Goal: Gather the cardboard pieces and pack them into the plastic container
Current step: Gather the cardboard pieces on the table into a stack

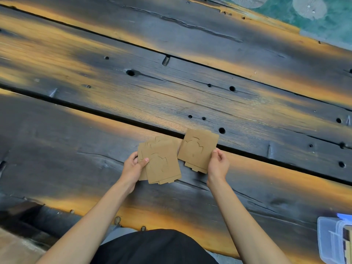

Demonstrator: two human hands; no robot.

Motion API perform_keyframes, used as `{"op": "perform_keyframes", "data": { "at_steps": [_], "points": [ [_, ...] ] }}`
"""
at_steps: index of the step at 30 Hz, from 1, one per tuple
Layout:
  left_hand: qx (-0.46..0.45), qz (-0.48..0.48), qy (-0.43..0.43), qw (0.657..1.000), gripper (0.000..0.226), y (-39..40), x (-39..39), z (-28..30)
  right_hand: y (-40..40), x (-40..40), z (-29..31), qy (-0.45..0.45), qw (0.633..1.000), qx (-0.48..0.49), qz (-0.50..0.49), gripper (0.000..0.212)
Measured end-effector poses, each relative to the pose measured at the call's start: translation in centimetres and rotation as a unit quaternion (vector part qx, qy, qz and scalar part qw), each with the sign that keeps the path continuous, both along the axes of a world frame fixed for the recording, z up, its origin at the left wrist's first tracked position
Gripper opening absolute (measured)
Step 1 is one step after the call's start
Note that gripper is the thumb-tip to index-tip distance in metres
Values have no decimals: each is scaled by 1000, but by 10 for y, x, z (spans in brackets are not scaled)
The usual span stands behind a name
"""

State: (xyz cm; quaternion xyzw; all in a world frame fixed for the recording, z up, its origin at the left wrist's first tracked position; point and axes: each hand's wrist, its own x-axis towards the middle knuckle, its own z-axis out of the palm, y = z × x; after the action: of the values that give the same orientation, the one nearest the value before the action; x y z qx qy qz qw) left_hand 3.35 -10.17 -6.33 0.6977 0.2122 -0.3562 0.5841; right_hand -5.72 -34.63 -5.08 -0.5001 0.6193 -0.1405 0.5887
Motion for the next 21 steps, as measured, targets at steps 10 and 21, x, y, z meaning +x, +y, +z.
{"op": "perform_keyframes", "data": {
  "at_steps": [10,21],
  "points": [
    [-4,4,2,1000,18,-14,5,5,21,2,-4,2,993,61,101,17],
    [-4,-41,9,999,27,-16,2,10,64,8,-10,13,980,108,167,17]
  ]
}}
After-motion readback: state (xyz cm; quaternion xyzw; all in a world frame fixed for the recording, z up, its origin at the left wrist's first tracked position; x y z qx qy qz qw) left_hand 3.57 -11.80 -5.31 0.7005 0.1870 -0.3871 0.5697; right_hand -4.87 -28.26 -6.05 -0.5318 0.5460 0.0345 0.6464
